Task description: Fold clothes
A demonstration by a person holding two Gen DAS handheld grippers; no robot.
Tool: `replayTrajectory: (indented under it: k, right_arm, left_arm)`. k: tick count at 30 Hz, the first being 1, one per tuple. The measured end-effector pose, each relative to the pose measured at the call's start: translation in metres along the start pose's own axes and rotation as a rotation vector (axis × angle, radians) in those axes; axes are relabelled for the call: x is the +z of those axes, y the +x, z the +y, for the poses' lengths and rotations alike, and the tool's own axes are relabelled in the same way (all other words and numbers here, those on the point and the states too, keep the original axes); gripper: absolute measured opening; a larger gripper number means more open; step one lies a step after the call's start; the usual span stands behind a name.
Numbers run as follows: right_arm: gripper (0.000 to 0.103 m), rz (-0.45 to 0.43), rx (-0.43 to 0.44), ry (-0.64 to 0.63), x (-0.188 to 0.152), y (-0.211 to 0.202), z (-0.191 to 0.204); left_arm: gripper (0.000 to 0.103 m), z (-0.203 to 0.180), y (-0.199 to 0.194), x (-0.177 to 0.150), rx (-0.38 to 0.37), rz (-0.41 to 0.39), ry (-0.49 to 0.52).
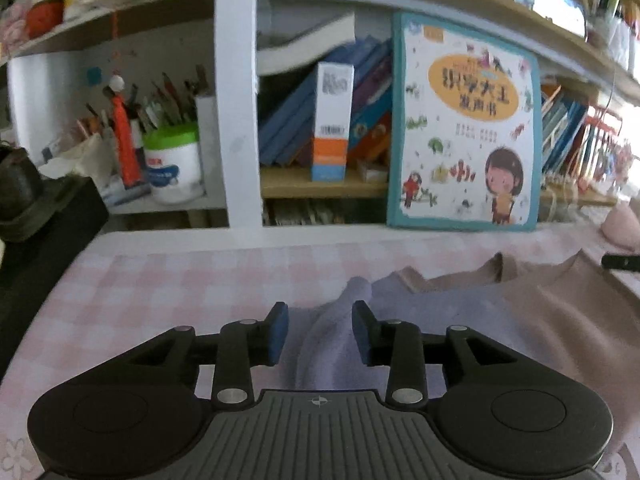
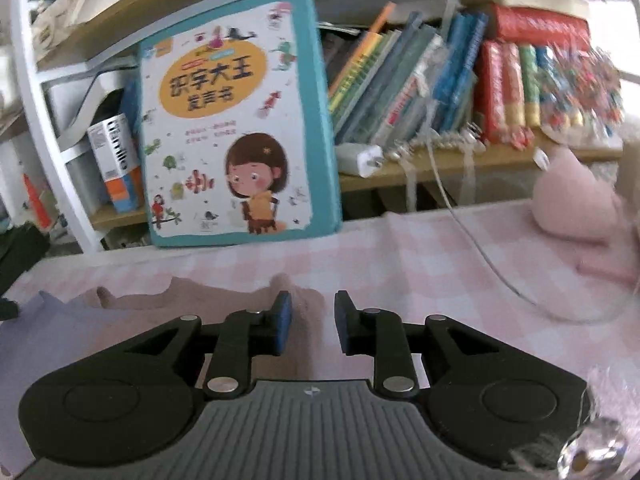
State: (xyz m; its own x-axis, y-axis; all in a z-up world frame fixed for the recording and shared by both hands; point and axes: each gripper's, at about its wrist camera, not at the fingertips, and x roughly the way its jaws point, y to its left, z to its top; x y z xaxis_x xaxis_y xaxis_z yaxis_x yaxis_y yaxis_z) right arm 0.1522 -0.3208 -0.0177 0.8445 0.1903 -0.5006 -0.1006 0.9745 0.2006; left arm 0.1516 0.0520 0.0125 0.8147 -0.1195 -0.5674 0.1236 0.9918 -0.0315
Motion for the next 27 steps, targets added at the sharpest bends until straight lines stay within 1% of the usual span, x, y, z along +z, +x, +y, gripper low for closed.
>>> replayTrajectory:
  k: [1, 2, 3, 4, 8, 10, 12, 16, 19, 20, 21, 22, 23, 25, 27]
  right_arm:
    - [0.022, 0.008, 0.003, -0.014, 0.002, 0.003, 0.003]
    - [0.022, 0.019, 0.003, -0.026, 0.003, 0.006, 0.006]
    - [0.013, 0.034, -0.003, -0.039, 0.004, 0.011, 0.008]
    - [0.004, 0.046, -0.007, -0.044, 0.004, 0.015, 0.009]
    - [0.004, 0.076, 0.005, 0.017, 0.003, 0.023, -0.001]
    - [0.004, 0.088, 0.018, 0.068, 0.0, 0.026, -0.009]
    - [0.005, 0.092, 0.035, 0.119, -0.003, 0.029, -0.017]
    - [0.006, 0.091, 0.061, 0.209, -0.005, 0.03, -0.029]
    - [0.009, 0.082, 0.062, 0.277, -0.005, 0.026, -0.037]
    - [0.009, 0.076, 0.055, 0.293, -0.005, 0.024, -0.04]
    - [0.009, 0.066, 0.033, 0.29, -0.005, 0.019, -0.041]
    - [0.009, 0.055, 0.011, 0.288, -0.004, 0.014, -0.043]
    - [0.009, 0.045, -0.003, 0.286, -0.004, 0.009, -0.044]
    - [0.009, 0.029, 0.008, 0.282, -0.002, -0.004, -0.047]
    - [0.009, 0.011, 0.014, 0.258, -0.001, -0.018, -0.046]
  left_arm:
    - [0.034, 0.001, 0.004, 0.0, -0.005, 0.006, -0.013]
    - [0.027, 0.002, 0.008, -0.001, -0.01, 0.012, -0.025]
    - [0.013, 0.003, 0.012, -0.001, -0.016, 0.018, -0.038]
    - [0.008, 0.006, 0.014, -0.002, -0.021, 0.021, -0.058]
    - [0.008, 0.018, 0.018, -0.007, -0.044, 0.03, -0.145]
    - [0.008, 0.024, 0.021, -0.01, -0.056, 0.034, -0.188]
    - [0.013, 0.031, 0.023, -0.012, -0.068, 0.039, -0.232]
    - [0.014, 0.043, 0.028, -0.017, -0.091, 0.047, -0.319]
    - [0.016, 0.045, 0.017, -0.016, -0.059, 0.022, -0.337]
    - [0.019, 0.046, 0.013, -0.016, -0.047, 0.012, -0.341]
    - [0.03, 0.046, 0.009, -0.015, -0.035, 0.003, -0.346]
    - [0.035, 0.047, 0.005, -0.015, -0.024, -0.007, -0.351]
    - [0.04, 0.046, -0.004, -0.014, -0.01, -0.033, -0.335]
    - [0.041, 0.044, -0.022, -0.012, 0.005, -0.083, -0.301]
    - [0.049, 0.041, -0.038, -0.011, -0.019, -0.107, -0.297]
